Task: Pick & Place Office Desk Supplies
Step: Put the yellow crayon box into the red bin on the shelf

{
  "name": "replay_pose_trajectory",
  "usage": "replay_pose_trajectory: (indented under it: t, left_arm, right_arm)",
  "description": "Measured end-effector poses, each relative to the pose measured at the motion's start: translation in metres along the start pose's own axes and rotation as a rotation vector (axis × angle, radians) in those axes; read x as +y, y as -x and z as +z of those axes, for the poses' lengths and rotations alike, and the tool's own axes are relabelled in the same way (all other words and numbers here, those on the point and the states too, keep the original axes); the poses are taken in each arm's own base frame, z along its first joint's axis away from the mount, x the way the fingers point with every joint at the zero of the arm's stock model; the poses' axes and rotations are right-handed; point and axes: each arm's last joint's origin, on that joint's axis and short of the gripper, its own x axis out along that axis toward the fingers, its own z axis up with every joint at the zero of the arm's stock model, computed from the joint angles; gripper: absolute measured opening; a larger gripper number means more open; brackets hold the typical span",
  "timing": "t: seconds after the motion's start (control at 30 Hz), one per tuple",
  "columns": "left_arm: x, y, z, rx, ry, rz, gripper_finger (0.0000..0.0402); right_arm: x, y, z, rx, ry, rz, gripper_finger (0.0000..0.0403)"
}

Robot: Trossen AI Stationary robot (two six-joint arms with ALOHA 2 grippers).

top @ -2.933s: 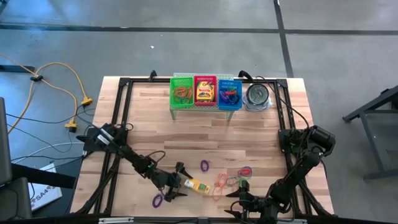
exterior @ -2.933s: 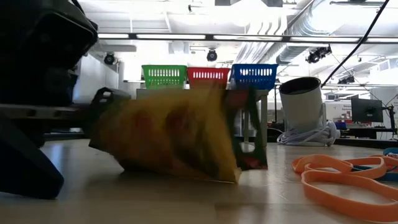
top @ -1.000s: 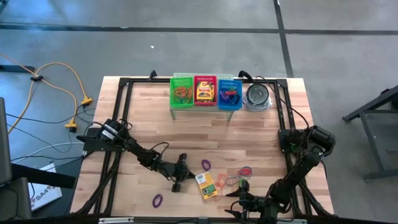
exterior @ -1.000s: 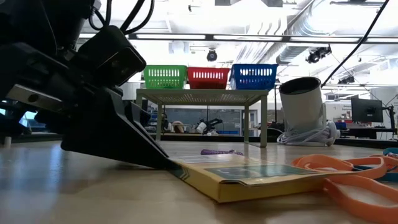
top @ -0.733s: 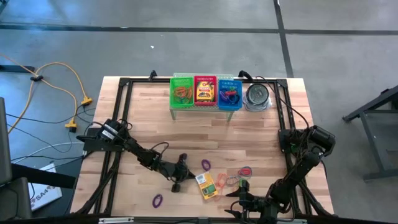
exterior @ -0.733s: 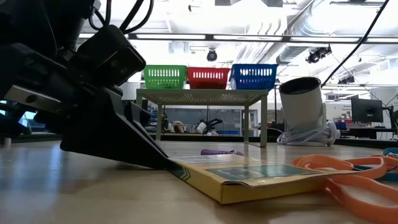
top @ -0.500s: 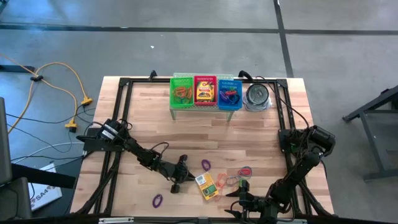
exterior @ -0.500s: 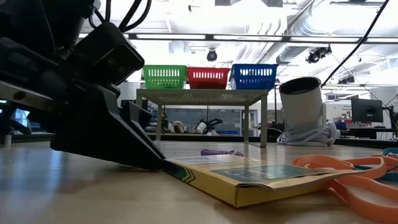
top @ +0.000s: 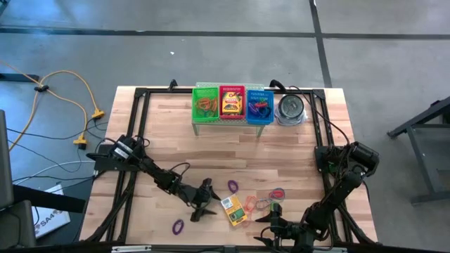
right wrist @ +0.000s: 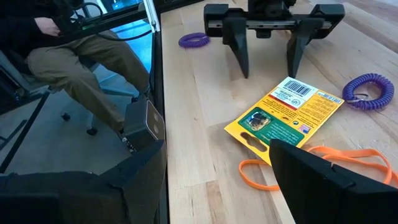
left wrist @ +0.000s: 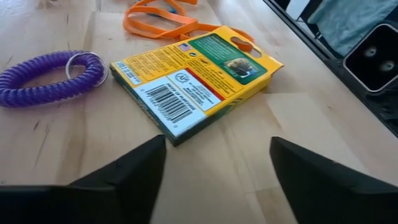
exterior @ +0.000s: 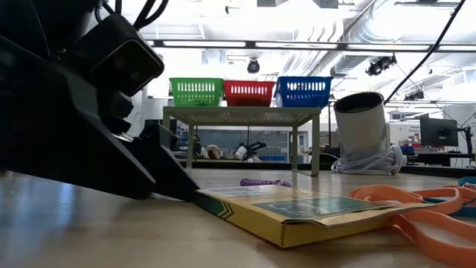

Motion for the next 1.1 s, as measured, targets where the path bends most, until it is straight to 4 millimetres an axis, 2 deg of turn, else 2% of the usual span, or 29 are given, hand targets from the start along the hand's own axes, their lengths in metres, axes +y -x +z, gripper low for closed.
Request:
replay_pose_trajectory:
  t: [0.17, 0.57, 0.77, 0.87, 1.1]
  left_arm:
    - [0.0, 0.0, 0.001, -0.005, 0.002, -0.001, 0.0317]
    - [-0.002, 0.0, 0.004, -0.045, -0.009, -0.004, 0.032]
    - [-0.007, 0.001, 0.007, -0.094, -0.216, -0.02, 0.032]
    - [-0.01, 0.002, 0.014, -0.163, -0.256, -0.035, 0.032]
    - [-0.011, 0.005, 0.025, -0.282, -0.145, -0.056, 0.032]
  right_arm:
    - [0.0, 0.0, 0.0, 0.0, 0.0, 0.0, 0.0274]
    - [0.0, 0.0, 0.0, 0.001, 0.001, 0.0, 0.0274]
    - [0.0, 0.0, 0.0, 0.001, 0.001, 0.0, 0.0274]
    - [0.0, 0.0, 0.0, 0.001, 0.001, 0.0, 0.0274]
    - [0.0, 0.0, 0.0, 0.003, 0.004, -0.003, 0.0274]
